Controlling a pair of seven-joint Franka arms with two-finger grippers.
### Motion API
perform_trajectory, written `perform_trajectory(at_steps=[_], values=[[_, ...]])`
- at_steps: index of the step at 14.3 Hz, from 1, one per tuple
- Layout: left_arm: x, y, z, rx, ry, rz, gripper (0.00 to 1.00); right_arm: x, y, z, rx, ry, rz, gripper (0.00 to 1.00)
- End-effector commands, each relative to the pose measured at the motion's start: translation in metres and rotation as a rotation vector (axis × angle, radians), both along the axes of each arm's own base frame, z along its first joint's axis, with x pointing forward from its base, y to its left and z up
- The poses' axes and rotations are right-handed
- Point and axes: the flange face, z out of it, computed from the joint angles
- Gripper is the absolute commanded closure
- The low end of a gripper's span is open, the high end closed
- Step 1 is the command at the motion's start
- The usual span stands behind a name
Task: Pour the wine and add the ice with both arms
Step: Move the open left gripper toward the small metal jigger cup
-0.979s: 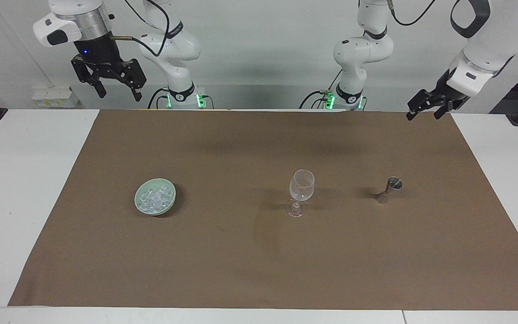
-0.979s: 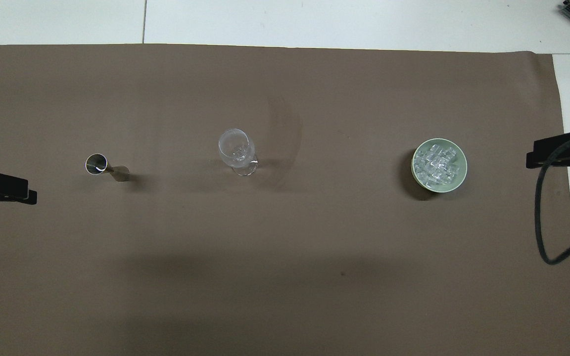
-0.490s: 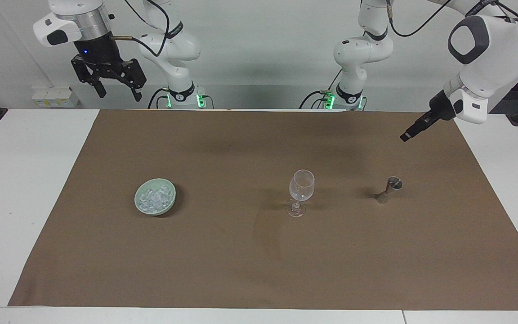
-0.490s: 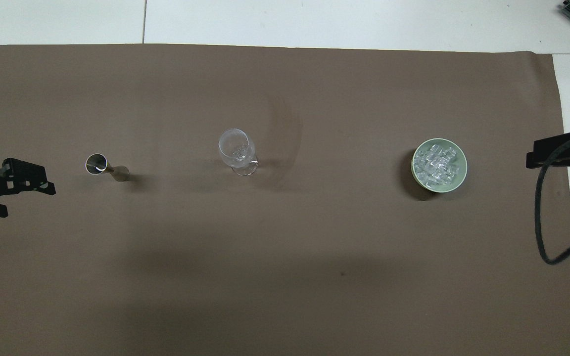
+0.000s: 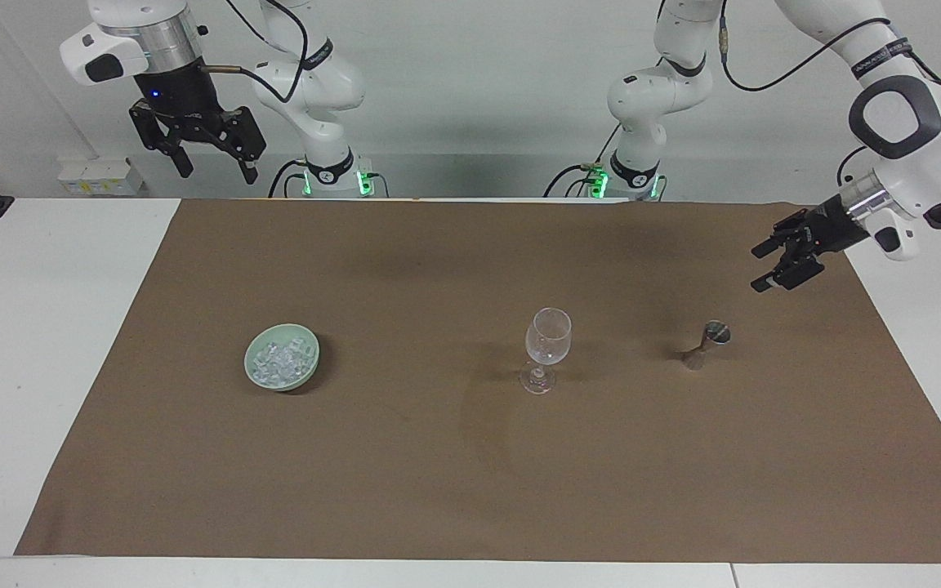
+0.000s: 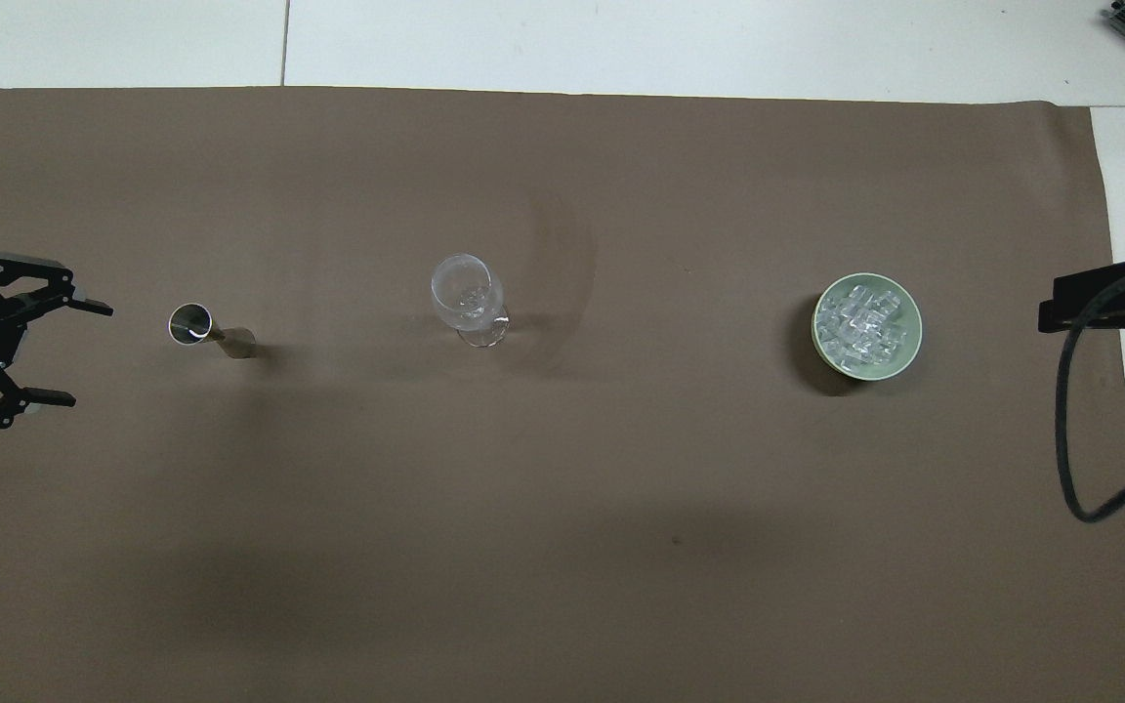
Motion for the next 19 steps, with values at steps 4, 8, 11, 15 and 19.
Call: perform_trajectory(at_steps=[4, 8, 11, 15, 19], values=[[0.02, 0.038, -0.069, -0.171, 0.11, 0.221, 0.0, -0.007, -0.003, 0.001, 0.019, 0.007, 0.01, 0.0], [0.028, 0.043, -0.096, -0.232, 0.136, 0.296, 0.0, -0.006, -0.003, 0.001, 0.019, 0.006, 0.01, 0.0], [0.031, 0.07, -0.134, -0.357, 0.183, 0.438, 0.0, -0.006, -0.003, 0.001, 0.019, 0.006, 0.01, 0.0], [0.031, 0.082, -0.174, -0.448, 0.245, 0.522, 0.0, -0.006, -0.003, 0.001, 0.019, 0.006, 0.01, 0.0], [0.033, 0.064, -0.197, -0.49, 0.298, 0.524, 0.0, -0.006, -0.003, 0.001, 0.019, 0.006, 0.01, 0.0]])
